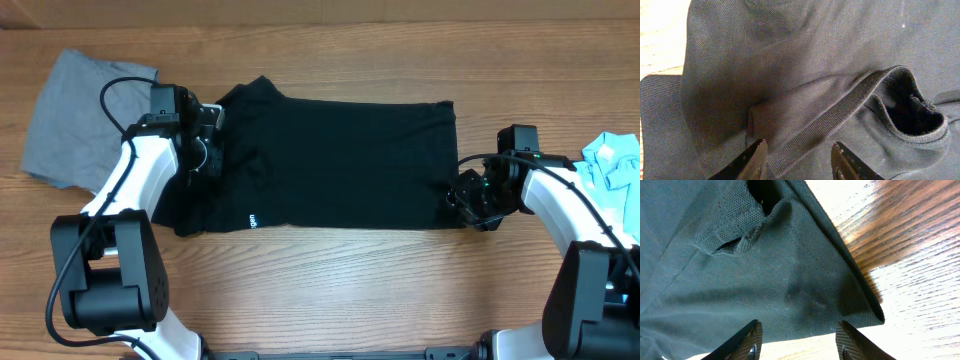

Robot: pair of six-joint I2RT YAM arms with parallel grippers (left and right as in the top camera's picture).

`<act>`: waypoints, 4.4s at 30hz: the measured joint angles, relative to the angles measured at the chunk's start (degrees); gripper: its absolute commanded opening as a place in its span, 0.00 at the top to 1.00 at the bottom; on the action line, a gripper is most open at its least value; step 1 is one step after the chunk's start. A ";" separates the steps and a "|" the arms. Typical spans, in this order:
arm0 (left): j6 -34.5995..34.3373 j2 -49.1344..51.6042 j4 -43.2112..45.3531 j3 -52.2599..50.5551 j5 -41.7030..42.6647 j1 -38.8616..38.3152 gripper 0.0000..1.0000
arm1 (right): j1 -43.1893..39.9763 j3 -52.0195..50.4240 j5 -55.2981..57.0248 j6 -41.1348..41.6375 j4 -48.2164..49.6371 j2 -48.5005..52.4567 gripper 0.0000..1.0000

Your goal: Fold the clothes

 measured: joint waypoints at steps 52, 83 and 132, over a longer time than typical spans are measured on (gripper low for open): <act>-4.13 2.27 -1.29 -0.39 -2.97 -0.02 0.93 | 0.00 0.00 -0.17 0.00 -0.42 0.00 0.48; -4.11 2.29 -10.95 19.21 7.91 -0.02 0.96 | -0.02 0.00 -0.17 0.02 1.07 0.00 0.48; -8.63 2.29 -20.39 -2.40 7.17 13.64 0.96 | 0.00 0.00 5.01 -0.20 -2.10 0.00 0.37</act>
